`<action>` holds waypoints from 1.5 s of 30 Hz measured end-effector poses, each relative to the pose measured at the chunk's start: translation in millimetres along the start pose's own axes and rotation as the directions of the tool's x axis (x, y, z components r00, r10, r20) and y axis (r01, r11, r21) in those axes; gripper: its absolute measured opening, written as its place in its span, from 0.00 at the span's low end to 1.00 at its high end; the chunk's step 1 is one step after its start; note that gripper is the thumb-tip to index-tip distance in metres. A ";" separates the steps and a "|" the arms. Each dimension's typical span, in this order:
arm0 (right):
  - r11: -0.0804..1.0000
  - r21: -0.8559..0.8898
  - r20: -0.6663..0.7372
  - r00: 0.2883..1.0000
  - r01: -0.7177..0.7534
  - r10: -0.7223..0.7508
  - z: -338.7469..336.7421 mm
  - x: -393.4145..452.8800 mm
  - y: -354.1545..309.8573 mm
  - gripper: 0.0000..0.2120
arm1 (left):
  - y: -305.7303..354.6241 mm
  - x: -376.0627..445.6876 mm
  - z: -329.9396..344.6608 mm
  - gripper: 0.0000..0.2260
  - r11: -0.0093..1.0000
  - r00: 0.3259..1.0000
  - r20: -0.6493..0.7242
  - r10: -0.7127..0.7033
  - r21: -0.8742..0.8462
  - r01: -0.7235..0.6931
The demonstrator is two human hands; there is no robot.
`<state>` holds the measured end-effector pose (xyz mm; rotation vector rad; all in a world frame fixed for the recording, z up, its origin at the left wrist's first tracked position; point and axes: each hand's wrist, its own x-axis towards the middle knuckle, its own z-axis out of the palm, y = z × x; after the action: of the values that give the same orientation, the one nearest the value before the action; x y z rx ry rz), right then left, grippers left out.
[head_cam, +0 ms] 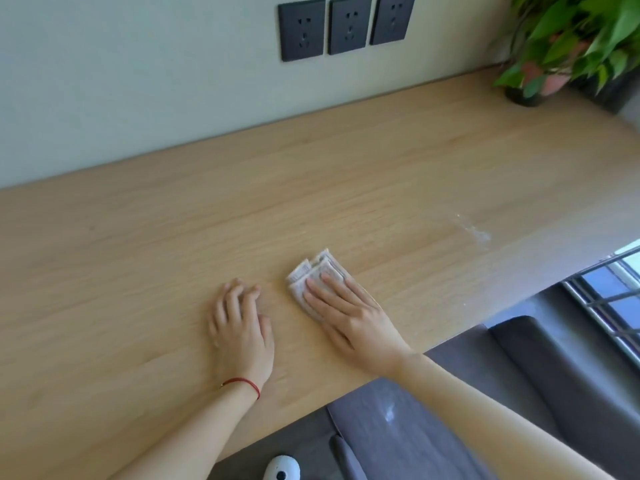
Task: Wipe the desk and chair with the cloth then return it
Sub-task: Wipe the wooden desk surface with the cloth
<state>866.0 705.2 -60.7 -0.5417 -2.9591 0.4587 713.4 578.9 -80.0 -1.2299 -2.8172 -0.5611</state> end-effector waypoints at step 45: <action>0.984 0.060 -0.116 0.978 -0.170 0.176 -22.9 -14.1 96.8 0.20 | 96.2 20.6 35.6 0.22 0.989 0.988 0.113 0.108 0.091 -0.119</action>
<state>914.6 792.7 -69.6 -0.7953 -2.7903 0.4953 772.2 665.4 -79.6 -1.4315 -2.7975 -0.3582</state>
